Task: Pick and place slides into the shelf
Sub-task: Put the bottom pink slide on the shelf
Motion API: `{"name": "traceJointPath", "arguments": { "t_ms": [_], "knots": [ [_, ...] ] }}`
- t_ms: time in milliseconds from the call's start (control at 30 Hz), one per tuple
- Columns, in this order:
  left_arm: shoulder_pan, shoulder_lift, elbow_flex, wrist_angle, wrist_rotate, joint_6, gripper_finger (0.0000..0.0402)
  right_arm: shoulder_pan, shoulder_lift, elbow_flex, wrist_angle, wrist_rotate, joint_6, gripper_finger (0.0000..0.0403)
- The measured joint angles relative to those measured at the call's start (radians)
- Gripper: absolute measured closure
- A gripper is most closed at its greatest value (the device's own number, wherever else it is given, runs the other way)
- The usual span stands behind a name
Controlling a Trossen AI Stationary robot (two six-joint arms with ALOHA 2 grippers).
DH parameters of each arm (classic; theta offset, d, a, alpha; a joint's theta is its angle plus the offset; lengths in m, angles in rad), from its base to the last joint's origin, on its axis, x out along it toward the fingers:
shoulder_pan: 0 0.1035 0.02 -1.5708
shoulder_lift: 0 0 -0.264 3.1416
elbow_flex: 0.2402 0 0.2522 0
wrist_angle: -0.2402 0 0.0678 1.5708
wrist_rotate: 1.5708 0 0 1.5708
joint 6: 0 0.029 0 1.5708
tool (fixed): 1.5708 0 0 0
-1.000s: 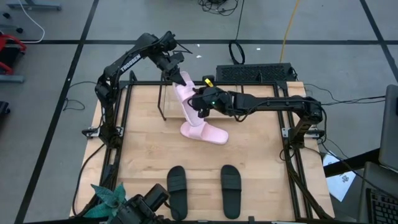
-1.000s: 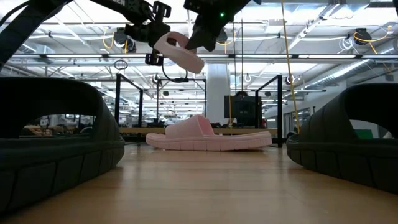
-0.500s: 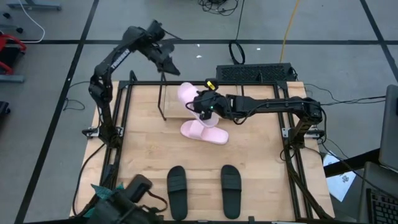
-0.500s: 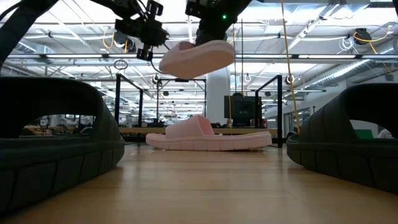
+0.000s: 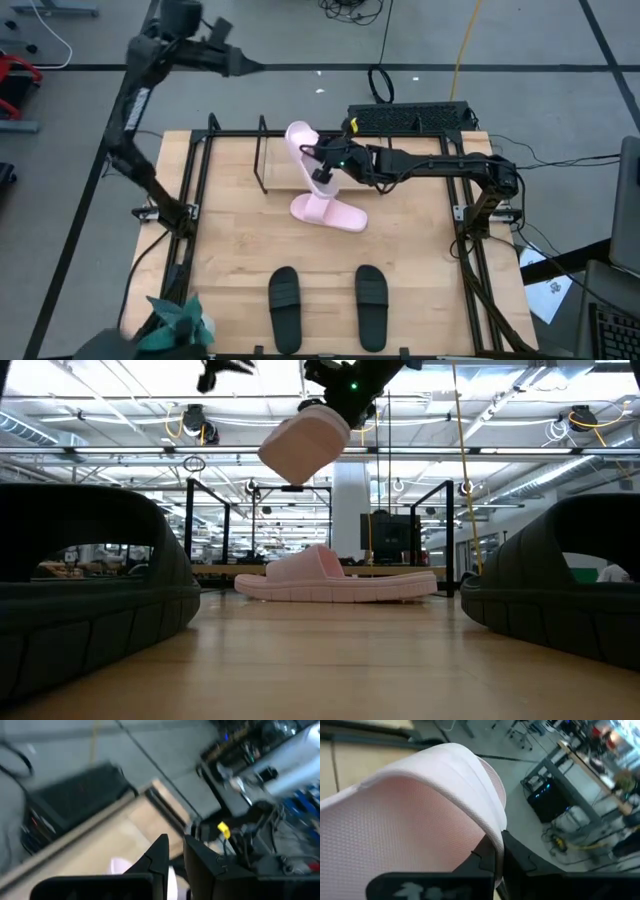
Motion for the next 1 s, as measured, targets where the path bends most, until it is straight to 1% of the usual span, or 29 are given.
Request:
{"name": "traceJointPath", "arguments": {
  "t_ms": [67,167,300,367,567,633,767,833,1000],
  "knots": [
    [-0.017,-0.034,0.000,0.030,-0.052,-0.007,0.0350,-0.002,0.000,0.000,0.029,-0.007,0.052,0.0402],
    [-0.048,-0.067,0.000,0.046,-0.122,-0.017,0.0350,-0.002,0.000,0.000,0.102,-0.059,0.140,0.0402],
    [-0.078,-0.080,0.000,0.045,-0.169,-0.018,0.0350,-0.001,0.023,0.002,0.204,-0.108,0.229,0.0402],
    [-0.094,-0.079,0.000,0.044,-0.172,-0.023,0.0350,-0.001,0.045,0.002,0.236,-0.106,0.264,0.0401],
    [-0.140,-0.071,-0.001,0.043,-0.189,-0.024,0.0350,-0.004,0.093,0.002,0.255,-0.104,0.403,0.0399],
    [-0.148,-0.071,-0.002,0.043,-0.202,-0.024,0.0350,-0.005,0.106,0.002,0.261,-0.095,0.415,0.0399],
    [-0.156,-0.071,-0.002,0.044,-0.216,-0.023,0.0350,-0.006,0.122,0.001,0.247,-0.002,0.417,0.0398],
    [-0.156,-0.071,-0.002,0.044,-0.231,-0.023,0.0350,-0.008,0.136,0.002,0.262,0.004,0.416,0.0398],
    [-0.156,-0.071,-0.002,0.044,-0.248,-0.021,0.0350,-0.012,0.168,0.002,0.236,0.006,0.417,0.0400]
  ]
}}
